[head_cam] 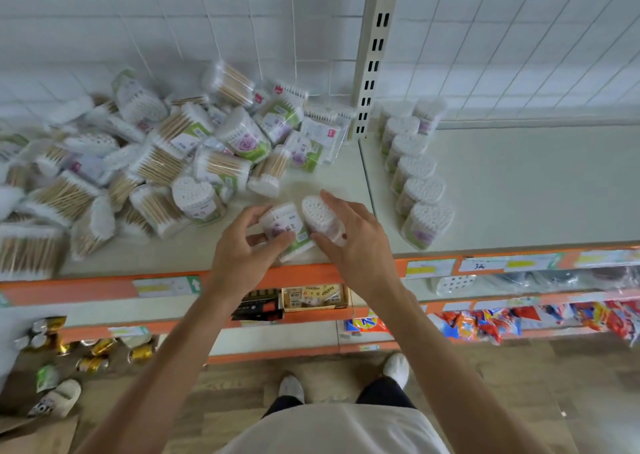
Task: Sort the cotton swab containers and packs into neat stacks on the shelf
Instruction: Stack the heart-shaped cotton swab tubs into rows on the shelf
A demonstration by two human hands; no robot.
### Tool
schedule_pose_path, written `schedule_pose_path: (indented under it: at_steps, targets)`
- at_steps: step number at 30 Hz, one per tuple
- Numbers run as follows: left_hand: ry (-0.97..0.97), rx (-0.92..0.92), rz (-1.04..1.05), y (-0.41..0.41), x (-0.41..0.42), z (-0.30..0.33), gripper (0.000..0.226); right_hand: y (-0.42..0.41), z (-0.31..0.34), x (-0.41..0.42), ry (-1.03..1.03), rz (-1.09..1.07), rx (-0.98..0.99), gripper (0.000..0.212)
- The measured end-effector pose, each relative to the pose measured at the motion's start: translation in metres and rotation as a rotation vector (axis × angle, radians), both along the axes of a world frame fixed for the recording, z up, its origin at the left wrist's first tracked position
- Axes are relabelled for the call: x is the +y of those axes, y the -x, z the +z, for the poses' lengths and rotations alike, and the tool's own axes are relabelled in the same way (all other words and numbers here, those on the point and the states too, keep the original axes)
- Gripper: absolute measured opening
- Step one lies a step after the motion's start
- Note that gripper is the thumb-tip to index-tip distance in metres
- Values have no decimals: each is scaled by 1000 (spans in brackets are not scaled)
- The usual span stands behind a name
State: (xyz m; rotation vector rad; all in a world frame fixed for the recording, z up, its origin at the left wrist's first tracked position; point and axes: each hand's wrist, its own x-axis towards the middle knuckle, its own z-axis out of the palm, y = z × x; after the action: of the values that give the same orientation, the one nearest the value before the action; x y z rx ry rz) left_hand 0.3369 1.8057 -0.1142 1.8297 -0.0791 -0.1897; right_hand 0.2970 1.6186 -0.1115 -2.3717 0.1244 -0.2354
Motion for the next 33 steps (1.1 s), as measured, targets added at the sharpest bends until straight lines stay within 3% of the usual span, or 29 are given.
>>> schedule_pose_path:
  at_steps: [6, 11, 16, 25, 33]
  targets:
    - [189, -69, 5, -6, -35, 41, 52, -19, 65, -62, -79, 15, -207, 55]
    - [179, -231, -37, -14, -101, 75, 52, -19, 92, -132, -130, -31, -275, 50]
    - [193, -260, -46, -17, -171, 85, 53, -15, 98, -196, -161, -32, -269, 50]
    - [99, -306, -28, -9, -238, 74, 55, -30, 62, -280, -141, 5, -224, 50]
    - [44, -286, 38, 12, -253, 60, 54, -61, -5, -287, -133, 47, -113, 56]
